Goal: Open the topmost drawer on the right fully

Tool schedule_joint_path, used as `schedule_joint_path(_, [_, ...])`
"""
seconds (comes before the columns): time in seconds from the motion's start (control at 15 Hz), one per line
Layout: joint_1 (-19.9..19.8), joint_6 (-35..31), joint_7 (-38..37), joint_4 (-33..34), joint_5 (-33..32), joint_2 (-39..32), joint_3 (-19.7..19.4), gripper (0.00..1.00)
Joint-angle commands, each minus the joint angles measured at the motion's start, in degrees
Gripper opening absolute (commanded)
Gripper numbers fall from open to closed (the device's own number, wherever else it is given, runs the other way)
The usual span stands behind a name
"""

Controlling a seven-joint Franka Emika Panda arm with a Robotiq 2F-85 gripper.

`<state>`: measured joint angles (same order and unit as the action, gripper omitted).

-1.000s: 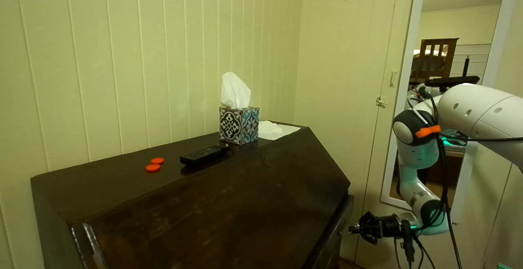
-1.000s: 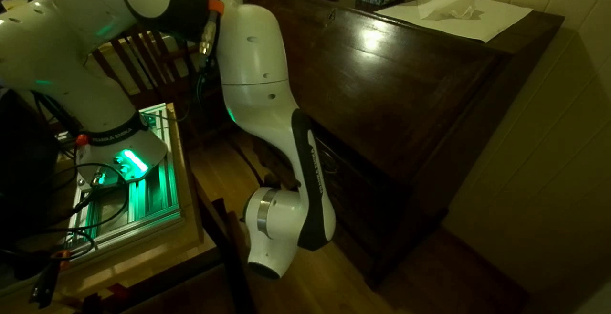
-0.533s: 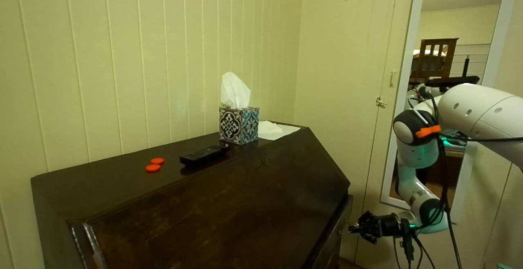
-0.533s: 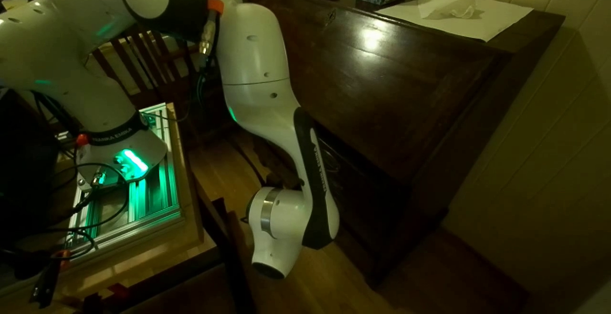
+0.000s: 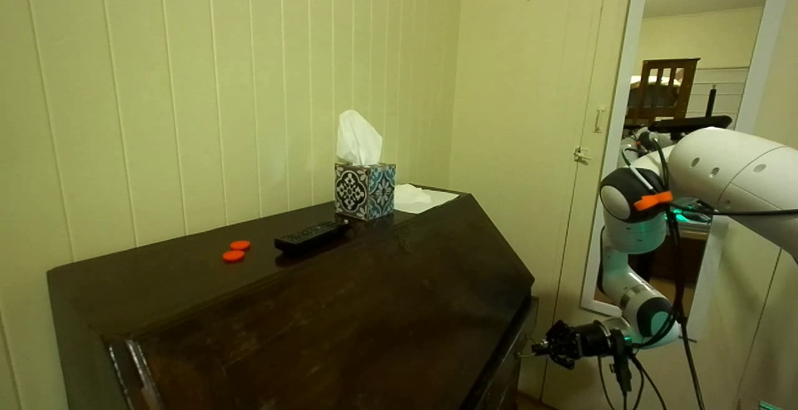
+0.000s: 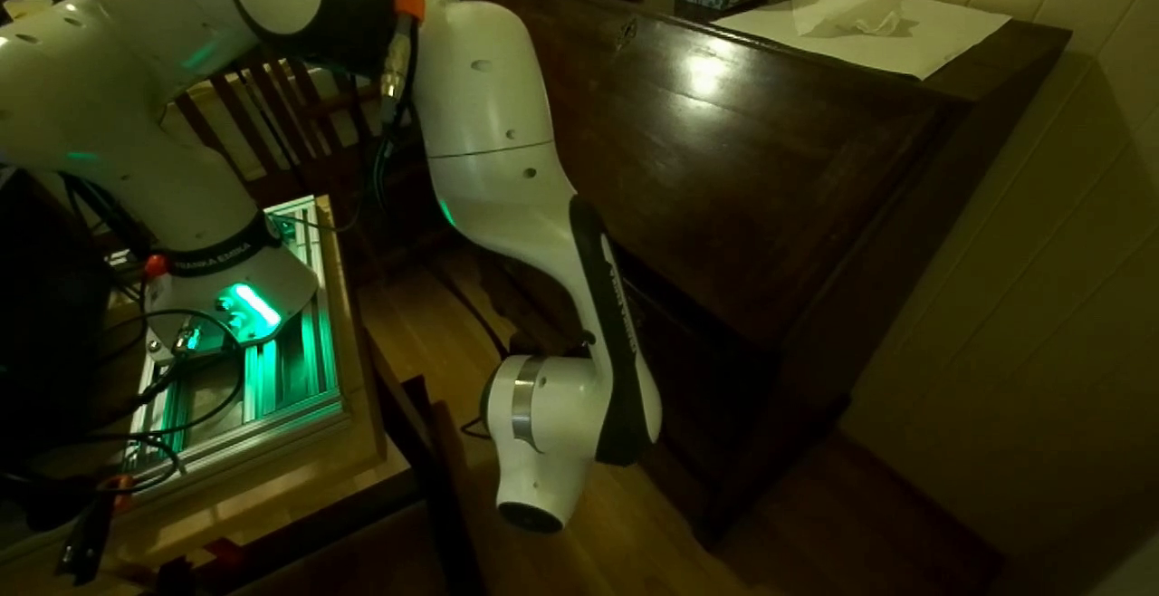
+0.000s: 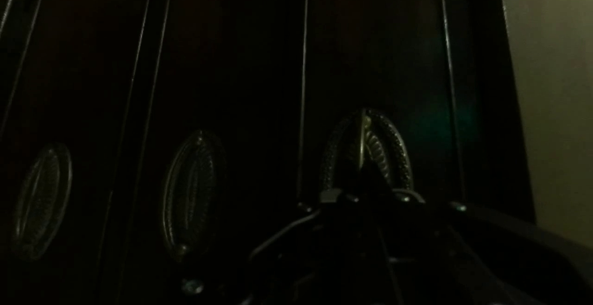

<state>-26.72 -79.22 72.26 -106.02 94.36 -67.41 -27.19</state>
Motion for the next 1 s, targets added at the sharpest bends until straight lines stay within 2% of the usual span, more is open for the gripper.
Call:
schedule_joint_path(0.0, [-2.01, 1.56, 1.8, 2.36, -11.48, -2.24, -3.2, 0.02])
schedule_joint_path(0.4, [-5.71, 3.57, 1.1, 7.33, -19.92, -4.57, -2.58, 0.02])
schedule_joint_path(0.93, [-8.18, 5.12, -0.09, 11.2, -25.18, -5.18, -0.41, 0.02])
